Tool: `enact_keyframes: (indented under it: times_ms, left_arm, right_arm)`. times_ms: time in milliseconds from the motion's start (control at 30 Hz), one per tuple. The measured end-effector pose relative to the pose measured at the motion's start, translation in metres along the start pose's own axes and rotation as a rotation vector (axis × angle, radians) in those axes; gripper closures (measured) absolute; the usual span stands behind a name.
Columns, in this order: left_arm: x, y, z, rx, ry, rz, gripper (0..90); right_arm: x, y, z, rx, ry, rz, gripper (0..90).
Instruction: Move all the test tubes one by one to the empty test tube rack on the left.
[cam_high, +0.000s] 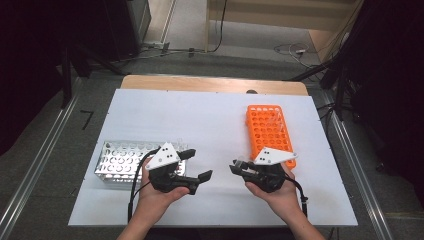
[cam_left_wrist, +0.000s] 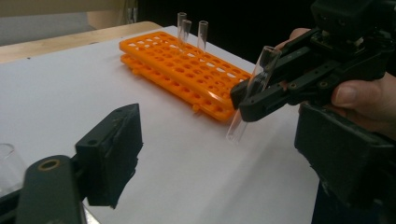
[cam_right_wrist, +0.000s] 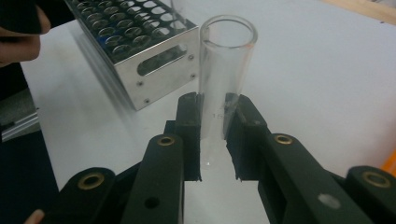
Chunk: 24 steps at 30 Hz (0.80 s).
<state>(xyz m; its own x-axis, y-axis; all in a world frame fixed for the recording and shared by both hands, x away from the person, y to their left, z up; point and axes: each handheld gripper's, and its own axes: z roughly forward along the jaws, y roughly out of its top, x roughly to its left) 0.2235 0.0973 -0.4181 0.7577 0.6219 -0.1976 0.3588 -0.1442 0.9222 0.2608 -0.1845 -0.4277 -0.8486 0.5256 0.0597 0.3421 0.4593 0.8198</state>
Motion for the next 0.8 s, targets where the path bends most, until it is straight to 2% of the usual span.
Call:
enact_keyframes:
  times_ms: [200, 467, 800]
  left_arm:
    - [-0.007, 0.0, 0.007, 0.023, -0.002, 0.012, 30.3]
    - [-0.017, 0.001, 0.014, 0.025, -0.049, 0.033, 43.9]
    - [-0.025, 0.0, 0.022, 0.038, -0.07, 0.048, 60.1]
  right_arm:
    - [0.012, 0.001, 0.01, 0.021, 0.026, -0.026, 73.3]
    - [0.028, 0.005, 0.02, 0.039, 0.061, -0.057, 73.3]
    - [0.037, 0.008, 0.022, 0.043, 0.088, -0.077, 73.3]
